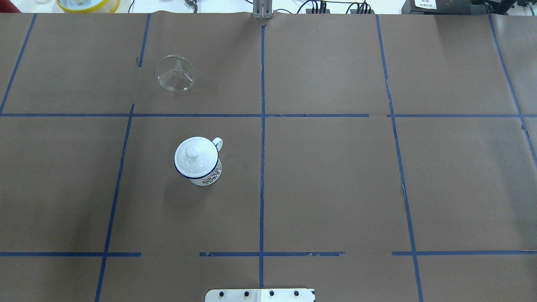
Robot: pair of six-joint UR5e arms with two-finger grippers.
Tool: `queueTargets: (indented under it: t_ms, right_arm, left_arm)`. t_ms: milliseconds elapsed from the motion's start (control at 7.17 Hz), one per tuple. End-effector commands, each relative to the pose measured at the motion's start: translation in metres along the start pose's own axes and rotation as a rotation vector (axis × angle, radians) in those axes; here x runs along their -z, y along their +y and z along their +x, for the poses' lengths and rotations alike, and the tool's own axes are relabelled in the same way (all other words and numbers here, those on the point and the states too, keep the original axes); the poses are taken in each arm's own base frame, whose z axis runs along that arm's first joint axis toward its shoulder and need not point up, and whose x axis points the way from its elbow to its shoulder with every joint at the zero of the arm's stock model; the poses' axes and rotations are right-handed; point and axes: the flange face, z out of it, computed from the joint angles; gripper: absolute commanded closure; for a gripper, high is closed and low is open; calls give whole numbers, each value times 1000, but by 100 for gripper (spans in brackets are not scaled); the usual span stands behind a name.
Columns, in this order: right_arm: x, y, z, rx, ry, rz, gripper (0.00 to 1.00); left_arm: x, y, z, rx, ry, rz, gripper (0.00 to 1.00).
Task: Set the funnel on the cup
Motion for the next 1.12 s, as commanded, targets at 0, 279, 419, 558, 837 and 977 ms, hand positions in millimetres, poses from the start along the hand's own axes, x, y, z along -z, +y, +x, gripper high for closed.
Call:
queueTargets:
  t_ms: [0,279,419,558,837,977]
  right_arm:
    - [0,0,0,0,0,0,0]
    - [0,0,0,0,0,0,0]
    - [0,0,0,0,0,0,0]
    - [1,0,0,1,0,1,0]
    - [0,0,0,0,0,0,0]
    - [1,0,0,1,0,1,0]
  left_arm:
    - [1,0,-1,-3,-1,2,0]
    - [-1,0,-3,7,-6,-1,0]
    - [-1,0,-3,8,-5,-2,0]
    - [-1,0,-3,8,-6,-2,0]
    - [-1,0,-3,9,-8,-2,0]
    - [-1,0,-3,10,-8,-3,0]
